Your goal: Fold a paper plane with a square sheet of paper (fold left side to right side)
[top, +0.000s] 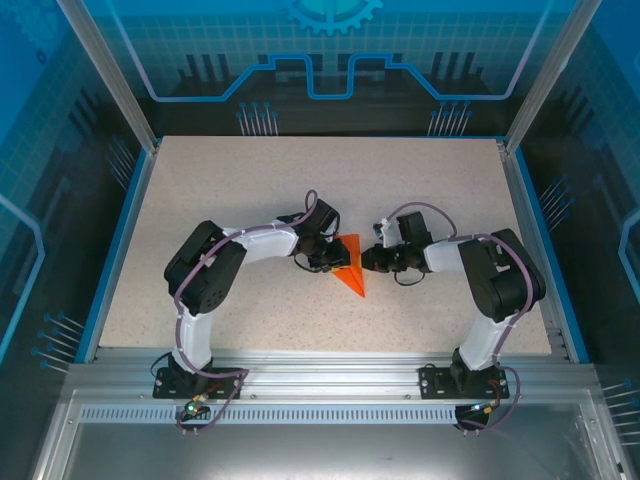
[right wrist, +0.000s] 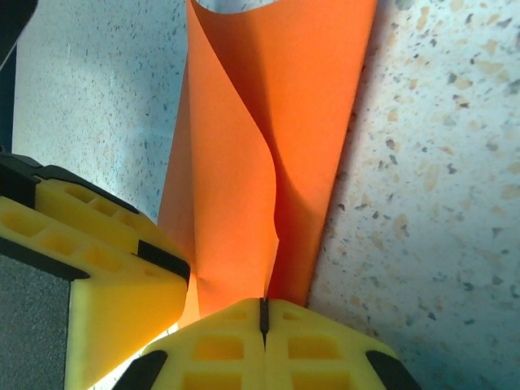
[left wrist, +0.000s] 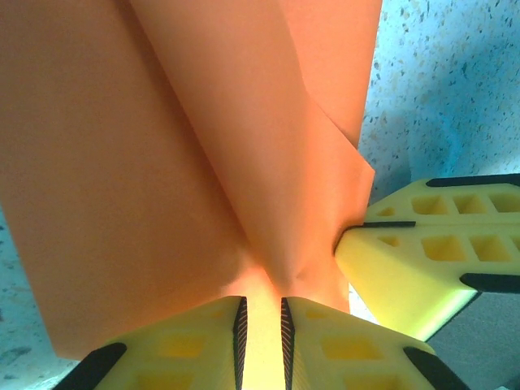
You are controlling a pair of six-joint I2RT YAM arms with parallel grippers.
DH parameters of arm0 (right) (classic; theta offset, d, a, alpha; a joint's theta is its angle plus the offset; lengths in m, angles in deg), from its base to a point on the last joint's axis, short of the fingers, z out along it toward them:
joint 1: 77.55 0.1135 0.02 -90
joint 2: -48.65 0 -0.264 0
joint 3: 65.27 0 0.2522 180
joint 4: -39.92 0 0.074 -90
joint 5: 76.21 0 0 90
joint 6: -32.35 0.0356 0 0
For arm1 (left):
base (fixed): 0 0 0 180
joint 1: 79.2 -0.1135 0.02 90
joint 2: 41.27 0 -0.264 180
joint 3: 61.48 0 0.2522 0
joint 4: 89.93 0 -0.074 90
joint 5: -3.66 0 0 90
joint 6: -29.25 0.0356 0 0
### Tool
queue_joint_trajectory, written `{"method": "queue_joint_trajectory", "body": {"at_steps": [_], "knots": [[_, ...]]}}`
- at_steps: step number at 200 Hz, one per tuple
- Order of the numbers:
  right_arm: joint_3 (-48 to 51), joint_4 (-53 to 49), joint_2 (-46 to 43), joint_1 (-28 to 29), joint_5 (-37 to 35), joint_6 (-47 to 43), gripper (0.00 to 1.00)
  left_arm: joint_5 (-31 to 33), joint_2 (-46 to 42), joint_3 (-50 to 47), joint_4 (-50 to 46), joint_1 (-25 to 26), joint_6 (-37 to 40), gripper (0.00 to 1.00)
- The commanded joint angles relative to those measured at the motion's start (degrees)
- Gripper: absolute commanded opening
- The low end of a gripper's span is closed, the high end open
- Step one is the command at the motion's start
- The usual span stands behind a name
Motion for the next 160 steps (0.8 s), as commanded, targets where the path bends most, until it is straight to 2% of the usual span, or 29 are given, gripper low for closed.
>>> {"method": "queue_joint_trajectory", "body": {"at_steps": [1, 100, 160], "knots": [[-0.36, -1.79, 1.28, -1.16, -0.66, -0.53, 0.0, -0.26, 1.14, 1.75, -1.41, 0.36, -0.48, 0.23], [-0.52, -5.55, 4.2, -0.52, -1.26, -0.85, 0.0, -0.7, -0.27, 2.31, -1.31, 0.34, -0.36, 0.24], [-0.3, -6.99, 4.8, -0.32, -2.67, -1.55, 0.0, 0.92, -6.14, 7.17, -7.51, -0.16, 2.81, 0.28]]}}
